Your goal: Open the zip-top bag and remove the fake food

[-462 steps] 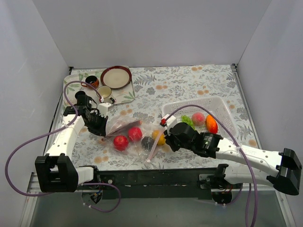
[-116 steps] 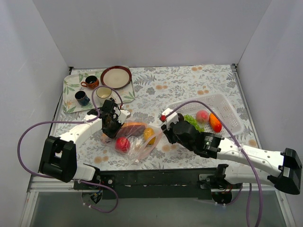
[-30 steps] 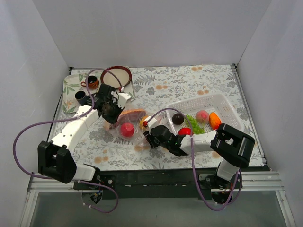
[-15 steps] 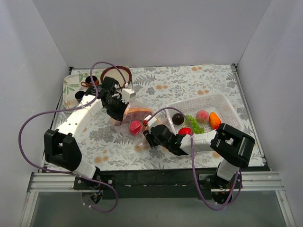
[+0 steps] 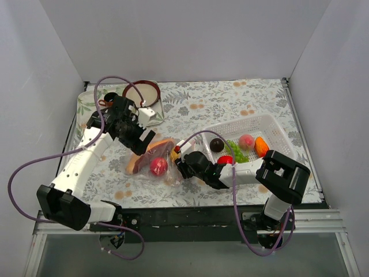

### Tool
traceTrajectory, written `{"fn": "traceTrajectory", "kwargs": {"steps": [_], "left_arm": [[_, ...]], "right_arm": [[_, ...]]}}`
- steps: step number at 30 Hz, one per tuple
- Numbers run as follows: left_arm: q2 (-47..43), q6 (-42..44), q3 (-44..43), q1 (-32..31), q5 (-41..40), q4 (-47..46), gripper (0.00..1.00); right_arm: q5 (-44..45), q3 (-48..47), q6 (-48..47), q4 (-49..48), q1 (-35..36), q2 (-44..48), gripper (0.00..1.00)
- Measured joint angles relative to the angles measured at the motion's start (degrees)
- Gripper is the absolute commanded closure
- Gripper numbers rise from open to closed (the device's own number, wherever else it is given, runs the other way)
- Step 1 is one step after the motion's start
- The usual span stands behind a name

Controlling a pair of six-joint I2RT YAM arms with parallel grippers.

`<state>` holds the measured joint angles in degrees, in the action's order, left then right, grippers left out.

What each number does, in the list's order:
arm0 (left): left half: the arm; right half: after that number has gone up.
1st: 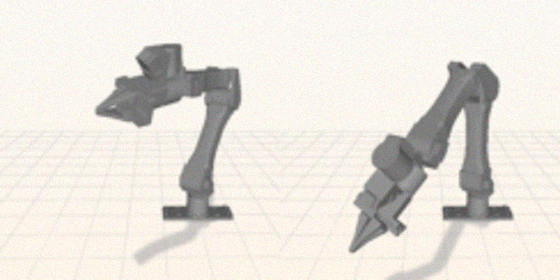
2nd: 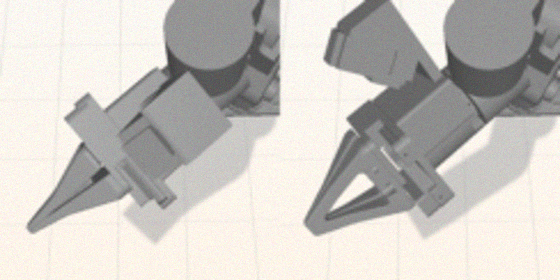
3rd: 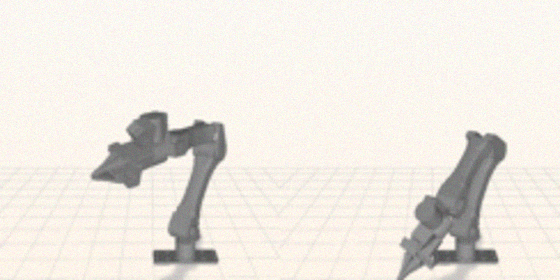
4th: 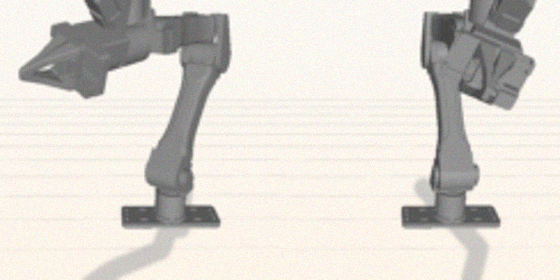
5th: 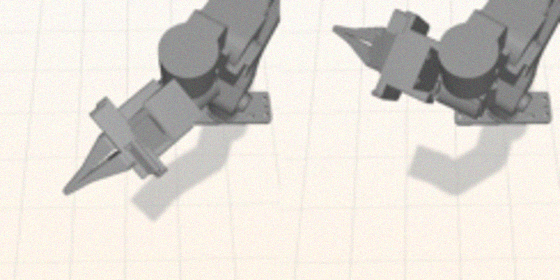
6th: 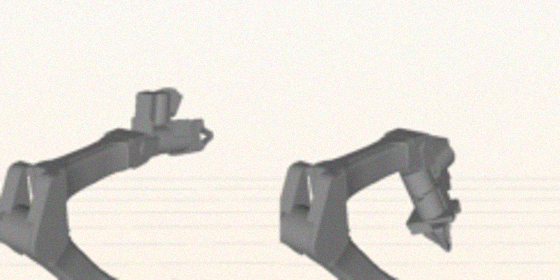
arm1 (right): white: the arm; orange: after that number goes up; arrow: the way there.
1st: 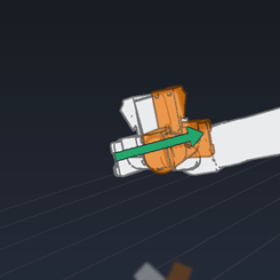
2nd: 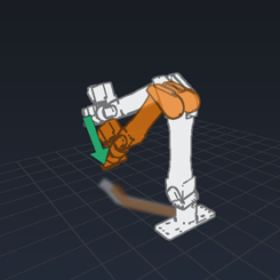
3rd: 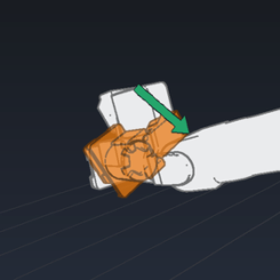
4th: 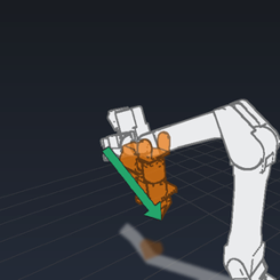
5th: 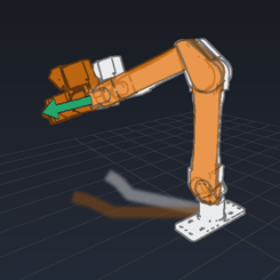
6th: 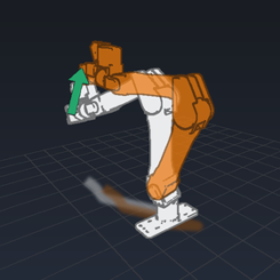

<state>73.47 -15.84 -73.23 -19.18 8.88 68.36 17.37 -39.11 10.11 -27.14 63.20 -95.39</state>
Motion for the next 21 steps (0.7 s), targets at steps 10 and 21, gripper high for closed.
{"fn": "traceTrajectory", "kwargs": {"steps": [10, 21], "left_arm": [[12.7, -5.2, -2.7, -2.9, 5.5, -16.7, 0.39], [19.5, -7.2, 9.1, -8.2, 3.5, -30.1, 0.55]], "right_arm": [[-0.7, 0.0, 0.1, 0.0, -0.2, 0.0, 0.51], [-1.2, 2.2, 2.1, -0.5, -2.2, 2.4, 0.03]]}}
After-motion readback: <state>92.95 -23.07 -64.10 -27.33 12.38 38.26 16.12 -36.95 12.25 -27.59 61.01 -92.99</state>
